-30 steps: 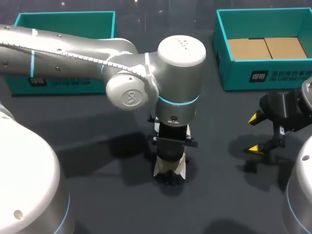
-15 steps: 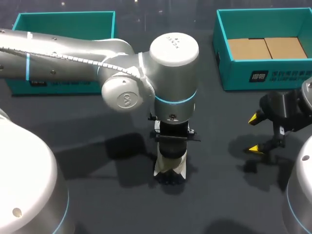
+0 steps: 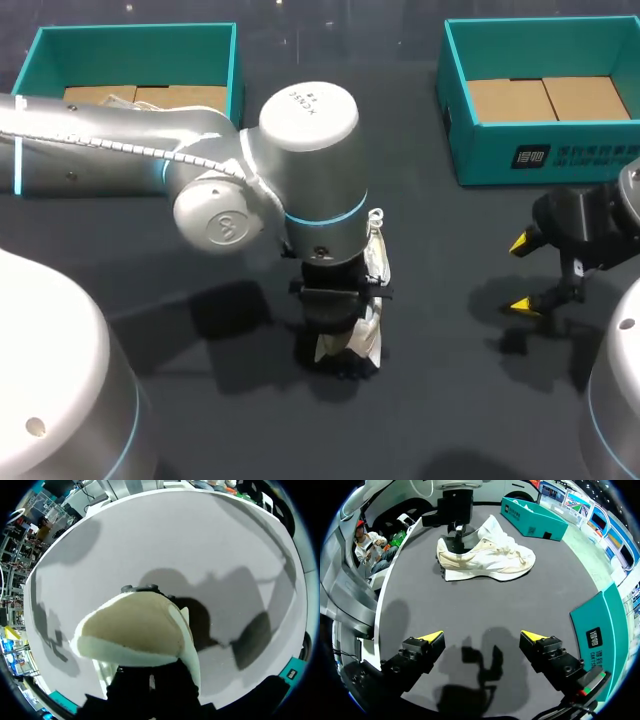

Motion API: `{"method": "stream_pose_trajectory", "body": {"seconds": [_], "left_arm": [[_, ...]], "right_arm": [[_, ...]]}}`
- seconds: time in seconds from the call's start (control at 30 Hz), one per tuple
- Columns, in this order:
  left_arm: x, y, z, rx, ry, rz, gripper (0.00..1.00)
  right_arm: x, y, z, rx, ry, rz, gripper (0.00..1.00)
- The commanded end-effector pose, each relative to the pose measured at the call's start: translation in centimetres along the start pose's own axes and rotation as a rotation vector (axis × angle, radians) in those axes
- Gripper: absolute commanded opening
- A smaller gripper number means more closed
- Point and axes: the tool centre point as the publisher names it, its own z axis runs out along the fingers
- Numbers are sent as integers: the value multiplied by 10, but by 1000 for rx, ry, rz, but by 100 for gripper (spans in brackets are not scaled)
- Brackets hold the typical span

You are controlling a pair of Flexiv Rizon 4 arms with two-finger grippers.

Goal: Take the shoe out of the shoebox, open the shoe tongue, remove and reinsert the insole, then place the shoe into the shoebox

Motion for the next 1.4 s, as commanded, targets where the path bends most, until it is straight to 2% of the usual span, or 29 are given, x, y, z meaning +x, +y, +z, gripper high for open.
{"method": "stream_pose_trajectory", "body": {"seconds": [0.03,0.3,0.5,0.6,0.8,1.13,1.27,1.4], "left_arm": [[-1,13,12,-10,5,-11,0],[-7,10,-30,-91,-52,-9,0],[-8,5,-45,-168,-62,-5,0],[-5,10,-48,-227,-56,-42,0],[0,24,-51,-240,-46,-44,0],[-3,38,-57,-257,-38,1,1],[-4,43,-56,-264,-31,-1,4],[-4,44,-59,-288,-19,5,12]], "right_arm": [[1,0,0,1,-2,-1,100],[1,0,0,1,-2,-1,100],[1,0,0,1,-2,-1,100],[1,0,0,1,-2,-1,100],[1,0,0,1,-2,-1,100],[1,0,0,1,-2,-1,100],[1,0,0,1,-2,-1,100],[1,0,0,1,-2,-1,100]]}}
